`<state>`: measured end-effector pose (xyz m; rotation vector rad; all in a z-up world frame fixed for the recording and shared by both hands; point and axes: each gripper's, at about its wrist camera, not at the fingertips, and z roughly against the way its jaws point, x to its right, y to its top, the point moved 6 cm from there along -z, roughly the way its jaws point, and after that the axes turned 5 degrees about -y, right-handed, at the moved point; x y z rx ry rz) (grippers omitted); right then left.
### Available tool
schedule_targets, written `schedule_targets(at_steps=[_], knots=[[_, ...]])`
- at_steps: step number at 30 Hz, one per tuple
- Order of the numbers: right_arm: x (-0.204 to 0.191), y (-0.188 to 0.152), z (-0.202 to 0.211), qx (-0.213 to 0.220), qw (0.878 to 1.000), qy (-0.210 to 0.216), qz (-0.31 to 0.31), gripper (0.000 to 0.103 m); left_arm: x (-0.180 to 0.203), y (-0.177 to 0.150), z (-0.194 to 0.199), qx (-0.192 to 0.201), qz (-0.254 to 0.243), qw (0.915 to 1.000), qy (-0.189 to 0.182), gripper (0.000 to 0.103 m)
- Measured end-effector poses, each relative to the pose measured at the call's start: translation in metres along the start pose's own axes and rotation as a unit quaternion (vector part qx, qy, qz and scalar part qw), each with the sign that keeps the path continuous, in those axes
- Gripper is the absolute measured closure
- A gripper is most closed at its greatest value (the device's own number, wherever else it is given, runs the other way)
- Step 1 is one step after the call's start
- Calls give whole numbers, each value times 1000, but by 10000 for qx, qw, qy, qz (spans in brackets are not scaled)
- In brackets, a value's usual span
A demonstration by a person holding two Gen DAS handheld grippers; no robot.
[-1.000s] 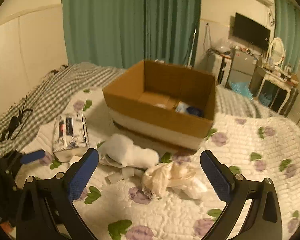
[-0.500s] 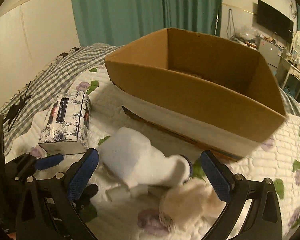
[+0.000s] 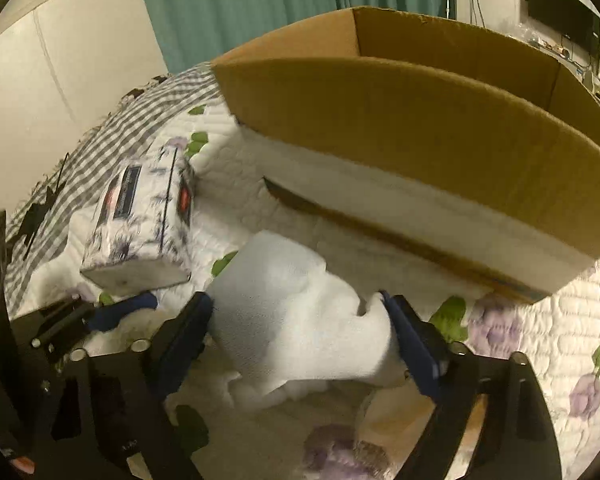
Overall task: Organize soft objects
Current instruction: 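Grasp the white mesh sock with the right tool while the left tool grasps the white face mask, then carry the mesh sock and face mask into the box and open both tools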
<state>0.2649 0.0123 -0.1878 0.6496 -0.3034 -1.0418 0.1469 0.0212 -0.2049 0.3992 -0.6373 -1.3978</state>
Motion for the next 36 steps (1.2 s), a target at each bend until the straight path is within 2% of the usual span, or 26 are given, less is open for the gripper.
schedule_targets(at_steps=[3,6,13,18,28,33,36], knots=[[-5,-6,6,125,9999,-73,52,32,-1,-3,12,71,9,10000,49,49],[-3,-12,20,304,9994,-96,-103,37,0,-5,29,183,-34,9998,110,49],[-1,-17,83,909,9947,-414,-257,40,20,2,78,509,-430,9976,186,49],[-3,-11,128,1225,9904,-577,-278,41,40,22,122,894,-658,9938,5,49],[5,38,228,1982,9745,-1030,-215,41,69,101,187,1793,-1179,9766,-152,49],[17,73,247,2253,9668,-1191,-167,41,78,151,179,2023,-1412,9689,-178,49],[32,95,245,2324,9646,-1224,-245,41,79,181,156,1937,-1415,9705,-236,49]])
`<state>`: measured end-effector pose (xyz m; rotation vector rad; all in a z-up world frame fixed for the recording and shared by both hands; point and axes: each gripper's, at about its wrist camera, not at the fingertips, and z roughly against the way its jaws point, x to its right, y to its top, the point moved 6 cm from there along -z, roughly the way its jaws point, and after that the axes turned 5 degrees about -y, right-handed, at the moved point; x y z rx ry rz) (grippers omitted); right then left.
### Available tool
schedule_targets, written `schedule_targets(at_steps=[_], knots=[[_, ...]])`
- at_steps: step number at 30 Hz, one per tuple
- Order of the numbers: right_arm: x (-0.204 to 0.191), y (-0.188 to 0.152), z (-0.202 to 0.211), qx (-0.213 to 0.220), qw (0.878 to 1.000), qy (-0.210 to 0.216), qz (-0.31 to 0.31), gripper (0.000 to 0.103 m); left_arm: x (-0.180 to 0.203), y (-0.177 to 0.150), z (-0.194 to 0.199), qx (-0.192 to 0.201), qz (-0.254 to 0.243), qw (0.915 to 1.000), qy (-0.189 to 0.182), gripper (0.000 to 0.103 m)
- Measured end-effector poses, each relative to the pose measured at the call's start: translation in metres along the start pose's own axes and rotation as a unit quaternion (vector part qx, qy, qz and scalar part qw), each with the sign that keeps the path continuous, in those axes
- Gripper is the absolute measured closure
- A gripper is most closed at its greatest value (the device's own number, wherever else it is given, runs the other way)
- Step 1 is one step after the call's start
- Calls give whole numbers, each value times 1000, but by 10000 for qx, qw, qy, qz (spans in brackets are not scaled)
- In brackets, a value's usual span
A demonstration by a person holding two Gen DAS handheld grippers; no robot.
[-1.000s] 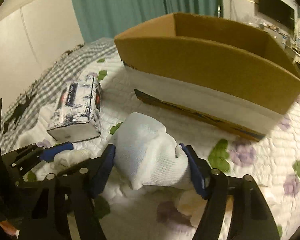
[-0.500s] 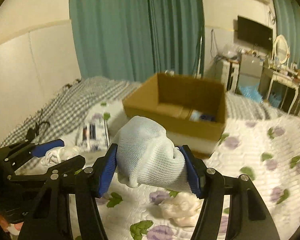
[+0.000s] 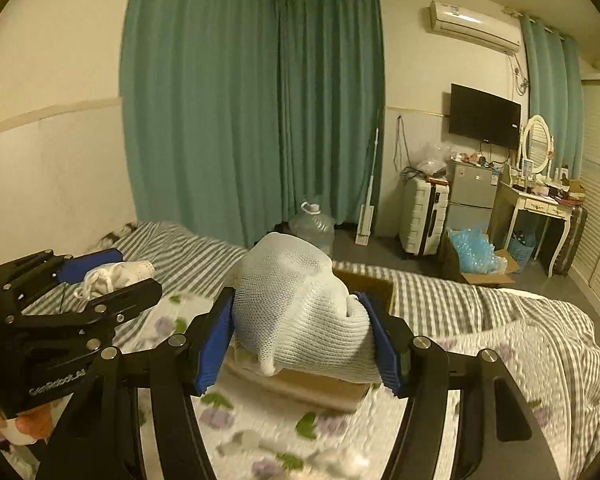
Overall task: Organize soft objects
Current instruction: 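Carry the mesh sock and face mask into the box and open both tools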
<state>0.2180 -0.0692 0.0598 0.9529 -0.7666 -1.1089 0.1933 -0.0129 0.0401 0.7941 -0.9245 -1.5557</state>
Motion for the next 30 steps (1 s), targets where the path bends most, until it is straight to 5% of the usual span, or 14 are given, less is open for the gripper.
schedule_targets(at_steps=[6,15,20,24,30], knots=[[26,15,-68,-192,9997,-57,-134,41,5,15,-80,-117,-270,9995,-133,50],[63,-6,-180,-609,9967,-84,-526,41,9,-18,-182,-722,-382,9963,-281,49],[68,-21,-207,-689,9965,-153,-448,39,21,-28,-188,-727,-568,9954,-278,42],[68,-17,-202,-555,9966,-94,-598,7,21,-20,-170,-481,-593,9970,-117,30],[76,7,-150,-377,9957,-490,-690,6,8,5,-111,-209,-506,9985,-72,29]])
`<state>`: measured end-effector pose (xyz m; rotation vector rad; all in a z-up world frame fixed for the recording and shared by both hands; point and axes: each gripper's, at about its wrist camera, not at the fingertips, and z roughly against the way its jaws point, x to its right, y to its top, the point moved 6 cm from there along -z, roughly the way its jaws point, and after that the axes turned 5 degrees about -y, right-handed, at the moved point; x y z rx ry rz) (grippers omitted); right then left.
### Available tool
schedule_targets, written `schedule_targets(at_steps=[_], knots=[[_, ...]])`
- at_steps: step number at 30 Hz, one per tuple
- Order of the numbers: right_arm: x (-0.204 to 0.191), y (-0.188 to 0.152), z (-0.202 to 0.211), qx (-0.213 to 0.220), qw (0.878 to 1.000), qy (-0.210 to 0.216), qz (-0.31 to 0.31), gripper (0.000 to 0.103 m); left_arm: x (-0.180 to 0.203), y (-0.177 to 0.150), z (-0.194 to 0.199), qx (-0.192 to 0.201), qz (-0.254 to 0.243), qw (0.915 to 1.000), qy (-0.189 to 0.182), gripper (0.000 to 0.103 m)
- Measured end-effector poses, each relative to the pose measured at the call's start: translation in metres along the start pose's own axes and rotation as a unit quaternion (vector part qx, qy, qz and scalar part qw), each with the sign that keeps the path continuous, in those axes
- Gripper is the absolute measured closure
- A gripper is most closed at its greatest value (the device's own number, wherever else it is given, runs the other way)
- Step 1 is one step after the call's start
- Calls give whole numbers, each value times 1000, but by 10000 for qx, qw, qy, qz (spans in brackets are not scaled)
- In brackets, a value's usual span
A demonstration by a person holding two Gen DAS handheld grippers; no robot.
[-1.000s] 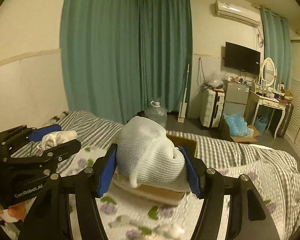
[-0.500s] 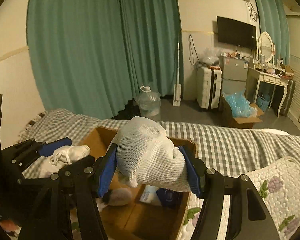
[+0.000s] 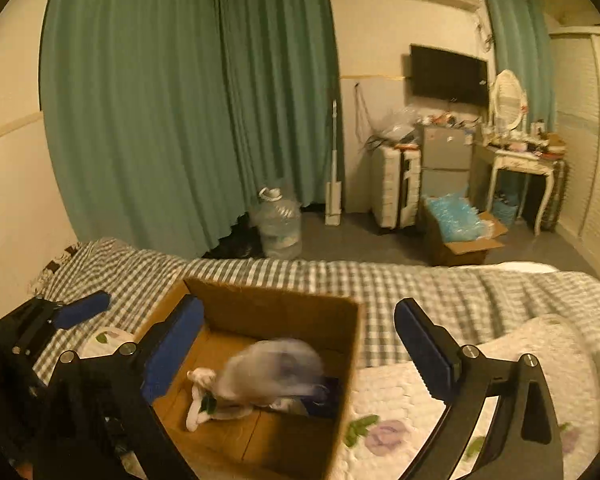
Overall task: Organize soft objects
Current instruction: 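Carry the mesh sock and face mask into the box and open both tools, then move both tools back from the box toward the remaining items, then grasp the cream lace cloth with the right tool while the left tool grasps the white plastic piece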
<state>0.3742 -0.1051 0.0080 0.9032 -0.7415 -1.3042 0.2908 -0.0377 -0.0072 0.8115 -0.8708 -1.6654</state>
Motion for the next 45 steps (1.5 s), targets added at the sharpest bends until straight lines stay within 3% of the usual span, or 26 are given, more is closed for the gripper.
schedule_targets(at_steps=[5,6,7,10,14,18,24,29,35,39,45], knots=[[2,27,87,334,9991,-239,129,4,-14,26,90,554,157,9983,-81,28],[0,31,111,431,9984,-314,211,3,-16,30,111,698,177,9974,-97,22],[-2,35,128,488,9978,-360,267,3,-18,33,134,865,212,9960,-90,10],[-7,41,186,679,9958,-479,388,1,-23,39,194,1261,290,9914,-170,8],[-17,37,246,778,9938,-546,570,1,-28,31,248,1411,447,9882,-393,7],[-33,10,281,731,9917,-617,857,1,-24,14,273,1328,441,9893,-421,7],[-38,-46,287,433,9956,-508,661,1,-4,-17,254,901,226,9949,-395,7],[-35,-90,265,152,9945,-724,736,1,9,-49,222,604,20,9966,-555,7],[-26,-135,209,-236,9954,-691,621,1,7,-78,162,55,-84,9982,-598,7],[-15,-158,172,-506,9942,-808,490,1,9,-87,123,-63,-233,9973,-695,7],[-4,-200,124,-1085,9919,-637,185,1,19,-119,72,-458,-467,9935,-935,7]])
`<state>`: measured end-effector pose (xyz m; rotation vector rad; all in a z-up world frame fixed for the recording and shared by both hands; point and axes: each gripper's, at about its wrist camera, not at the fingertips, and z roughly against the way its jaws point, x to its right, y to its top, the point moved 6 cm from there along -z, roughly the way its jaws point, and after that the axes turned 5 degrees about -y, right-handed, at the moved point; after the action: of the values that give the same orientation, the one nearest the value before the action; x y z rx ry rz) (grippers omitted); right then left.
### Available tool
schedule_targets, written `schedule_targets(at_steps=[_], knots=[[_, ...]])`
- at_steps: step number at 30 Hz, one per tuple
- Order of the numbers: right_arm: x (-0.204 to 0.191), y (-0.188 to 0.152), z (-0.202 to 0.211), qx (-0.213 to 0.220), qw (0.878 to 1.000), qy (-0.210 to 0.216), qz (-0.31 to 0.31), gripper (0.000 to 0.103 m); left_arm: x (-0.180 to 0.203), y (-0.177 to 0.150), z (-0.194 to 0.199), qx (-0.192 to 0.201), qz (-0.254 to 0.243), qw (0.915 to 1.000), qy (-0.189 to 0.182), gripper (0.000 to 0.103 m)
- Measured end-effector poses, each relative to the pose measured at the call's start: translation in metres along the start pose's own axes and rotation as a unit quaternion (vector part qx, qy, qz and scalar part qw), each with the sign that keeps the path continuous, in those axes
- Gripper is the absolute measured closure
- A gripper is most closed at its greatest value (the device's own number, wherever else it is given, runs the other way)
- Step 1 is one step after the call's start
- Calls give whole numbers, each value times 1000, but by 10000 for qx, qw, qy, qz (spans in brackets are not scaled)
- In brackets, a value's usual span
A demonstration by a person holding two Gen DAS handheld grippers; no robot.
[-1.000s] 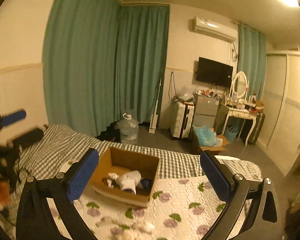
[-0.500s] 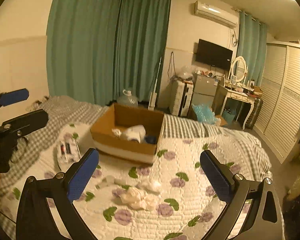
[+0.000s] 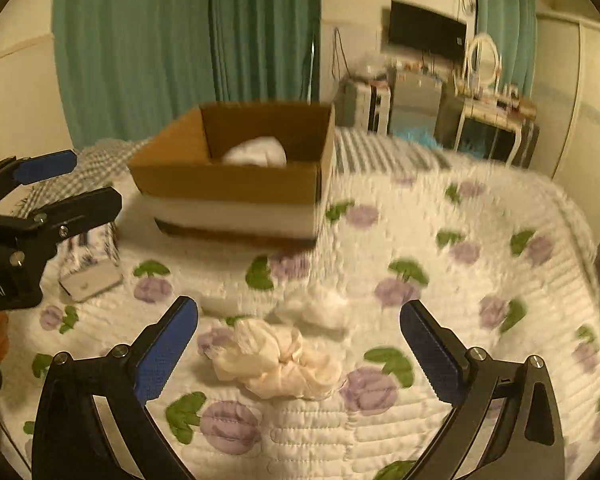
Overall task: Organize soft objects
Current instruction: 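Grasp the cream lace cloth with the right tool while the left tool grasps the white plastic piece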
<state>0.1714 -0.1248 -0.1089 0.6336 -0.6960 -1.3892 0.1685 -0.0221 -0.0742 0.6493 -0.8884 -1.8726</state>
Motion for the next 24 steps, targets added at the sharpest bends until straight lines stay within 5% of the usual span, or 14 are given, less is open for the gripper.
schedule_targets(at_steps=[7,14,18,20,24], knots=[[-1,-30,-45,-616,9980,87,-135,9,0,-48,-55,-630,210,9972,-358,7],[-11,-47,-71,-1119,9931,314,-145,51,5,-76,-81,-986,189,9933,-577,9],[-13,-47,-70,-1072,9938,291,-103,59,7,-84,-93,-1127,171,9917,-592,9],[-13,-47,-69,-1059,9939,283,-98,59,6,-86,-100,-1190,250,9904,-652,35],[-13,-46,-68,-1052,9941,256,-71,59,6,-92,-103,-1225,310,9886,-818,62]])
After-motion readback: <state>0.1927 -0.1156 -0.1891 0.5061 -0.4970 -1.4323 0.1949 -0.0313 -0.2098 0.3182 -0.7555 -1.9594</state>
